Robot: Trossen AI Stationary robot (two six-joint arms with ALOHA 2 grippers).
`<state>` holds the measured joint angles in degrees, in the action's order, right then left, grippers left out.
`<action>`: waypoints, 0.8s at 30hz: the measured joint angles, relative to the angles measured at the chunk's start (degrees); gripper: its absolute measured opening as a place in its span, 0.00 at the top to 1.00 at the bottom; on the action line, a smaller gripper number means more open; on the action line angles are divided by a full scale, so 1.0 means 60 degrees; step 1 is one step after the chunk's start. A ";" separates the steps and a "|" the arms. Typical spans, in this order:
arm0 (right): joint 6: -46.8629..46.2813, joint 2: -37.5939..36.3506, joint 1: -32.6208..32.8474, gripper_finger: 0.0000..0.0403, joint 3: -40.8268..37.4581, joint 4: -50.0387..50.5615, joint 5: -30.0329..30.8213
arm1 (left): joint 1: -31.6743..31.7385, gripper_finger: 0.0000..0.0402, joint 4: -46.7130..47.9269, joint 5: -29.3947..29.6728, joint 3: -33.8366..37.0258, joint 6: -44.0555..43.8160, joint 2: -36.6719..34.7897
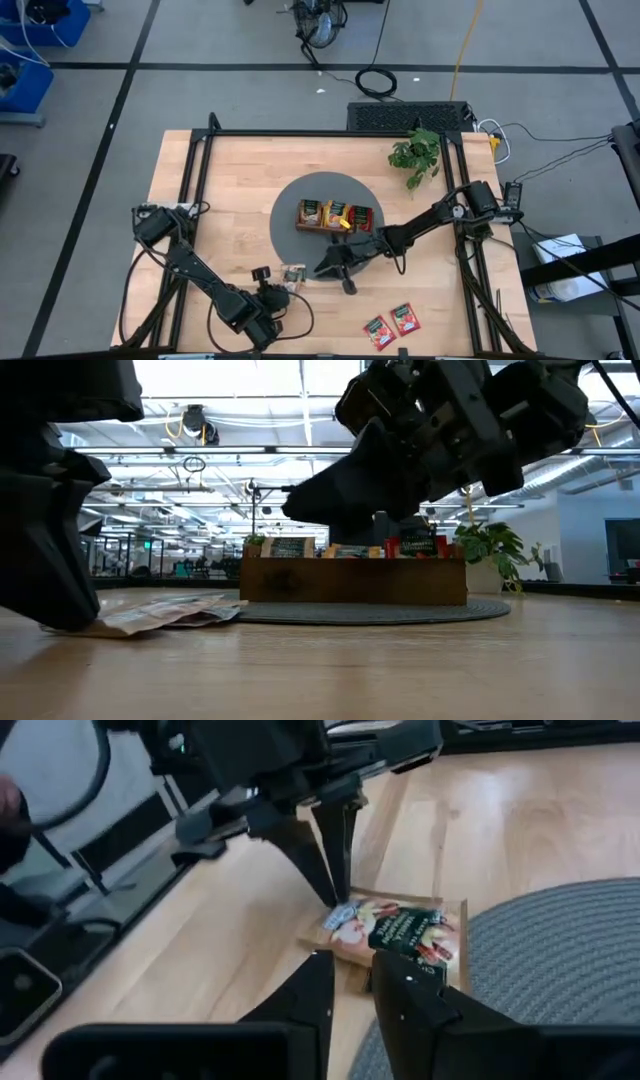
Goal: Pick & Place Tea
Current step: Put the gold tea bag into the left compartment of the wooden organizer
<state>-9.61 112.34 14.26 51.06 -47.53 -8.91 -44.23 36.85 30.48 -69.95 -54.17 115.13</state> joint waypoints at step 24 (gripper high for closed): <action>-0.2061 0.1748 -0.0380 0.73 0.0766 -0.0429 -0.0105 | 0.0302 0.91 -0.2563 0.0790 0.1337 0.0358 0.0031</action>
<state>-21.97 122.83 11.97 55.66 -50.10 -9.54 -42.41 21.47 35.22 -61.93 -52.03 115.32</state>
